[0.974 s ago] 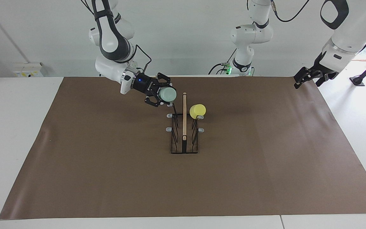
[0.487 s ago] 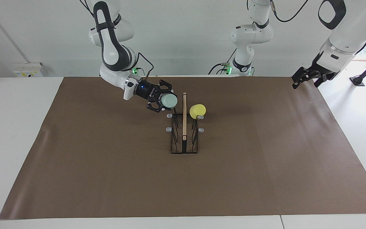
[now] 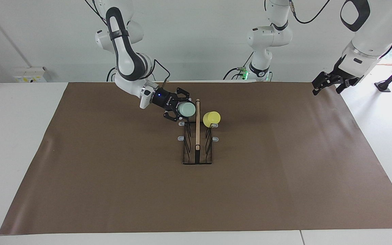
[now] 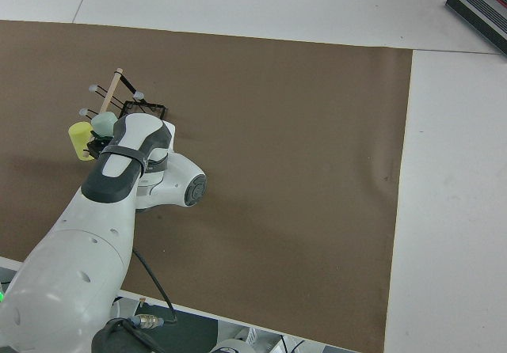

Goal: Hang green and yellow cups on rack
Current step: 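Hang the green cup on the rack peg and open the right gripper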

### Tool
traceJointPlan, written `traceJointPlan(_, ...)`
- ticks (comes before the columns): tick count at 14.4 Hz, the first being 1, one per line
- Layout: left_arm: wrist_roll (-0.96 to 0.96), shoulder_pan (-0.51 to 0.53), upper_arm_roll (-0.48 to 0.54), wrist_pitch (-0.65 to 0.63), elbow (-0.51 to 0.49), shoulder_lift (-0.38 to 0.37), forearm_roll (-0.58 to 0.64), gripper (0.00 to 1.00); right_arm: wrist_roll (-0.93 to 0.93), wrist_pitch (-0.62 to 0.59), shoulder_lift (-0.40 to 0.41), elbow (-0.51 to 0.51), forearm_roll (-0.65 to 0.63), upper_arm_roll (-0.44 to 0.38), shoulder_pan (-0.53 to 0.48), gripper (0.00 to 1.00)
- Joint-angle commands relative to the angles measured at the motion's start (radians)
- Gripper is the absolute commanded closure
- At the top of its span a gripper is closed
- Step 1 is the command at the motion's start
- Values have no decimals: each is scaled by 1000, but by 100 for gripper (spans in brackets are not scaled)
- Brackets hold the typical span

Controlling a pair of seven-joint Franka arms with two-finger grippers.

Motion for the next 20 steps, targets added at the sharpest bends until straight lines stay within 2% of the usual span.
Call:
traceJointPlan(1,9,-6,4,19,-21,-15,-13,0,-98,-25,22,-34,24,3,-11,100)
traceJointPlan(6,8,-8,4,22,-19,-14,-22,0,-179,-111,73,-73,36,3,-37,100)
traceJointPlan(9,3,-8,1,28,-19,-14,-22,0,-178,-114,73,-70,36,3,-37,100)
traceJointPlan(10,5,-8,2,22,-19,-14,-20,0,-178,-114,73,-70,36,3,-37,34)
traceJointPlan(11,5,-5,2,18,-21,-15,-19,0,-176,-114,70,-70,36,3,-37,0)
traceJointPlan(16,5,2,4,18,-21,-15,-19,0,-172,-121,47,-76,27,3,-60,0)
traceJointPlan(20,5,-2,4,18,-19,-15,-19,0,-169,-180,20,-120,4,1,-97,0)
